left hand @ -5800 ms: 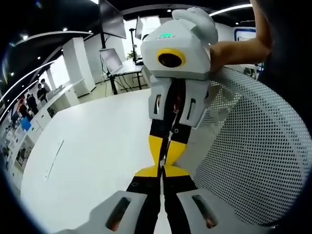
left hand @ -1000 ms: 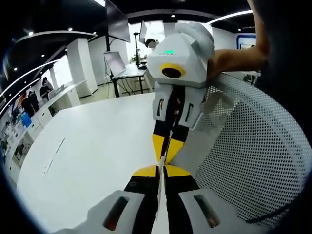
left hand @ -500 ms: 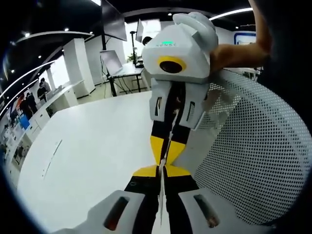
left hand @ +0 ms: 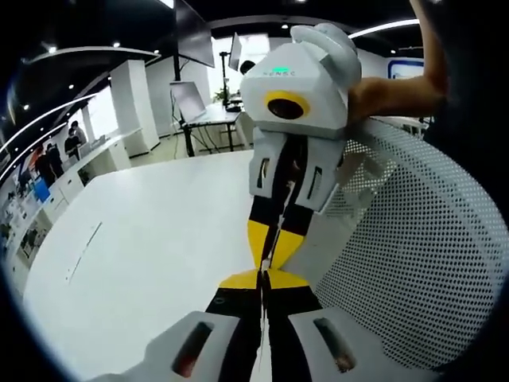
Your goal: Open the resealable bag by pulling the two sides of the seal apart until the entire bag opening is separated and visibly accessible.
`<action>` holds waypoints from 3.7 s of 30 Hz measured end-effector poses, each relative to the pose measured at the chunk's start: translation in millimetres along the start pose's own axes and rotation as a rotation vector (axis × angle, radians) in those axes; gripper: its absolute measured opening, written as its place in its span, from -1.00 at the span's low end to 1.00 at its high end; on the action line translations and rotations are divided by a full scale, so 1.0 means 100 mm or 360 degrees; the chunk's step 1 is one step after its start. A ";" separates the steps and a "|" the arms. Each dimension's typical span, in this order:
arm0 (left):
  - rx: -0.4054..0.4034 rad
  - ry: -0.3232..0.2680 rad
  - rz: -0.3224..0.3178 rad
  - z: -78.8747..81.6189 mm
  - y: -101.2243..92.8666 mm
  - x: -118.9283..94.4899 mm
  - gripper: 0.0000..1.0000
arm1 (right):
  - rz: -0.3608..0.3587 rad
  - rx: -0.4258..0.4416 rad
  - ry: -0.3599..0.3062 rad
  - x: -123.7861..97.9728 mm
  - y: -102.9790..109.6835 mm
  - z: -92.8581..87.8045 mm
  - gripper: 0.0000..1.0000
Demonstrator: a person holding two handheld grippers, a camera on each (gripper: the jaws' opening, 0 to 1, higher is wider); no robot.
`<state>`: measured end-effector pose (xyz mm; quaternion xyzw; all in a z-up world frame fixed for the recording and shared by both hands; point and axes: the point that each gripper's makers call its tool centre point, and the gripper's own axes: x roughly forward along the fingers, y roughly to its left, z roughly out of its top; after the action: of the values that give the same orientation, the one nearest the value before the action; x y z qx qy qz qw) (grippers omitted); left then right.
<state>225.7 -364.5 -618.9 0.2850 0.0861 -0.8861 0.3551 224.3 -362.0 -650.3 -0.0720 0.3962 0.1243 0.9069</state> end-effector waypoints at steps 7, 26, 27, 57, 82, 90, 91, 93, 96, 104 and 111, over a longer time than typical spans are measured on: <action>0.0015 0.0008 0.0021 0.00 0.01 -0.02 -1.00 | -0.0001 0.0020 -0.0025 0.00 0.00 0.03 -1.00; 0.0029 -0.0004 0.0039 0.04 0.06 -0.17 -1.00 | -0.0016 0.0046 0.0002 0.00 -0.03 -0.02 -1.00; 0.0029 -0.0003 0.0031 0.04 0.05 -0.19 -1.00 | -0.0018 0.0043 0.0009 0.00 -0.03 -0.03 -1.00; -0.0038 -0.0079 0.0076 0.09 0.12 -0.50 -1.00 | -0.0055 0.0046 0.0061 -0.01 -0.07 -0.10 -1.00; -0.0008 -0.0084 0.0059 0.09 0.09 -0.56 -1.00 | -0.0051 0.0116 0.0124 0.00 -0.07 -0.20 -1.00; -0.0018 -0.0085 0.0060 0.08 0.09 -0.57 -1.00 | -0.0048 0.0138 0.0136 0.00 -0.07 -0.22 -1.00; -0.0017 -0.0085 0.0063 0.08 0.09 -0.57 -1.00 | -0.0049 0.0143 0.0139 0.00 -0.07 -0.22 -1.00; -0.0019 -0.0087 0.0062 0.08 0.09 -0.57 -1.00 | -0.0052 0.0152 0.0146 0.00 -0.08 -0.23 -1.00; -0.0025 -0.0085 0.0063 0.08 0.09 -0.57 -1.00 | -0.0051 0.0158 0.0159 0.00 -0.07 -0.25 -1.00; -0.0035 -0.0085 0.0059 0.07 0.08 -0.57 -1.00 | -0.0052 0.0195 0.0191 -0.01 -0.07 -0.31 -1.00; -0.0055 -0.0092 0.0072 0.07 0.12 -0.62 -1.00 | -0.0050 0.0192 0.0198 -0.02 -0.07 -0.31 -1.00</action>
<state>267.1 -339.4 -577.7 0.2550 0.0846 -0.8841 0.3824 203.4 -376.5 -669.8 -0.0310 0.4574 0.0812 0.8850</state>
